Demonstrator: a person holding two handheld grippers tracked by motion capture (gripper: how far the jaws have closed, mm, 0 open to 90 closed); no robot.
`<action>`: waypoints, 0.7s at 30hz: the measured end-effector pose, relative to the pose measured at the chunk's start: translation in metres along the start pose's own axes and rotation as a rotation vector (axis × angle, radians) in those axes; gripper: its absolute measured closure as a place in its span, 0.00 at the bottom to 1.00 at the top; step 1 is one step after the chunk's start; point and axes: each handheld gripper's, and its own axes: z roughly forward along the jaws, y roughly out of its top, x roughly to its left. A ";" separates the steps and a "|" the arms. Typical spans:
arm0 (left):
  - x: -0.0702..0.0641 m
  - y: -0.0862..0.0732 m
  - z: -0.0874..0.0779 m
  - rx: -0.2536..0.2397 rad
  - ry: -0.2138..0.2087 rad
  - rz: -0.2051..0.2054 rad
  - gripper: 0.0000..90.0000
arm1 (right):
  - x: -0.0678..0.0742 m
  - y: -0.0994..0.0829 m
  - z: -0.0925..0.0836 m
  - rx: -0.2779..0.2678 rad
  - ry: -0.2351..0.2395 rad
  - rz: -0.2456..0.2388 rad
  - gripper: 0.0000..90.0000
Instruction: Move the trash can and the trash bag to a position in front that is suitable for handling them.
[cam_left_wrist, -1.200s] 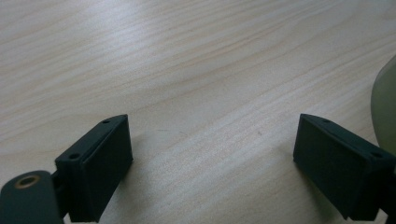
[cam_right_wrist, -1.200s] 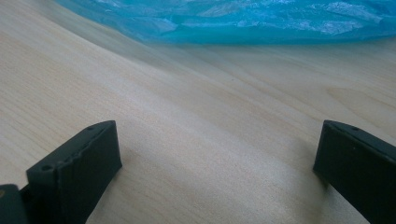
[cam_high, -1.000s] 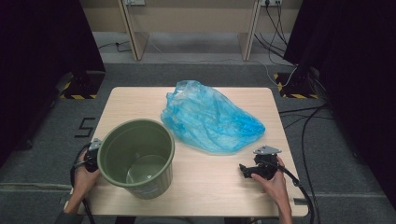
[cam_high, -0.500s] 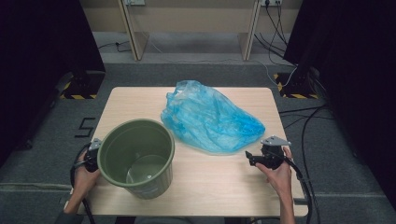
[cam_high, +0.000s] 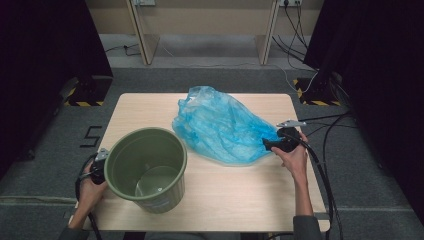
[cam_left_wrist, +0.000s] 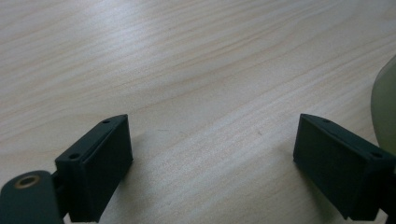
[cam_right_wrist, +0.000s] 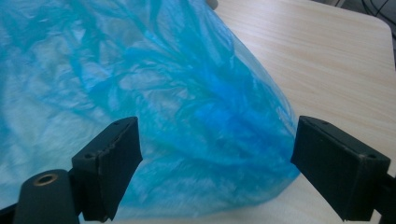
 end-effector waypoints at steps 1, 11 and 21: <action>0.000 0.000 0.000 0.000 0.000 0.000 0.12 | -0.003 0.003 0.007 0.009 0.001 0.007 0.18; 0.000 0.000 0.000 0.002 0.000 0.001 0.12 | -0.013 -0.003 0.046 0.115 0.008 0.003 0.54; 0.000 0.000 0.000 0.002 0.001 0.002 0.12 | 0.006 -0.025 0.018 0.162 -0.027 -0.097 0.83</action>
